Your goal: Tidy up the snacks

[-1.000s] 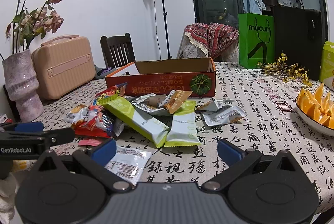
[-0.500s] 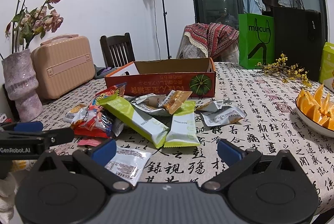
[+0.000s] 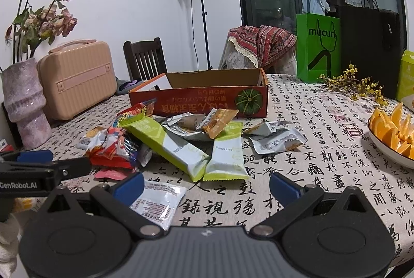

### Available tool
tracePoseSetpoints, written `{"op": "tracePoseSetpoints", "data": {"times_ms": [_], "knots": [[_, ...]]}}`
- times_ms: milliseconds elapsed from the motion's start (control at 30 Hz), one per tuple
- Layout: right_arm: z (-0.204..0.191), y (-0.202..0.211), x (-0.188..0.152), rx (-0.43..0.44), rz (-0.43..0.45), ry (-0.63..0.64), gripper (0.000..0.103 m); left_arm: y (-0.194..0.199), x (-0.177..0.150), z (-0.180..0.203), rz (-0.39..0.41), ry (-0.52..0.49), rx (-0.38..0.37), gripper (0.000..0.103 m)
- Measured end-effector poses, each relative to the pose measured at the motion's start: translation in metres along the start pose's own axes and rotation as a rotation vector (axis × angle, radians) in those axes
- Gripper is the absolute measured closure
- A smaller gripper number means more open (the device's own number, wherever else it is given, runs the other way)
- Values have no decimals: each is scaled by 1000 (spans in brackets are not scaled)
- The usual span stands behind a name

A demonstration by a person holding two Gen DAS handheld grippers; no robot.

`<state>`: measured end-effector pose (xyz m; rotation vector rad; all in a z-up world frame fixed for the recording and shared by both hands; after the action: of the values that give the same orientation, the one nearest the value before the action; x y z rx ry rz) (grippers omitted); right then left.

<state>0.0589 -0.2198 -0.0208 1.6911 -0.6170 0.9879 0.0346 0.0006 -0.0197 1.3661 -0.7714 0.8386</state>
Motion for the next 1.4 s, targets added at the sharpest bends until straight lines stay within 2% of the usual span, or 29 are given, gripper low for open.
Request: {"op": "tracePoseSetpoints", "data": {"times_ms": [367,867,1033,1200,1400], "knots": [[-6,-13,-1,13,-30,18,0,-7,-1,-13,-6,27,21,0],[-55,-61,-12,90,-110,116,1,-13,-4,-53,-27,80,75,0],[-66,-75,-21,85,-115,151,3,-14,-9,-58,-36,98,65,0],[-72,-77,-25,83,-75,184,3,-13,-12,-60,-35,114,59,0],[-70,-73,-26,102,-64,182,17,-14,-13,-63,-37,130,56,0]]}}
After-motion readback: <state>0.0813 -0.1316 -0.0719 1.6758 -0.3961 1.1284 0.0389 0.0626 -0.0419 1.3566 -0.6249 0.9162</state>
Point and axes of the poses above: each gripper's, at about its wrist camera, not at the fingertips, and y roughly against the way its jaws point, z to its right, x to its top, the point moved 3 cm from there along -y, roughly the way its jaws point, and after that the axes turned 3 degrees about -z, right-handed, at the moved point
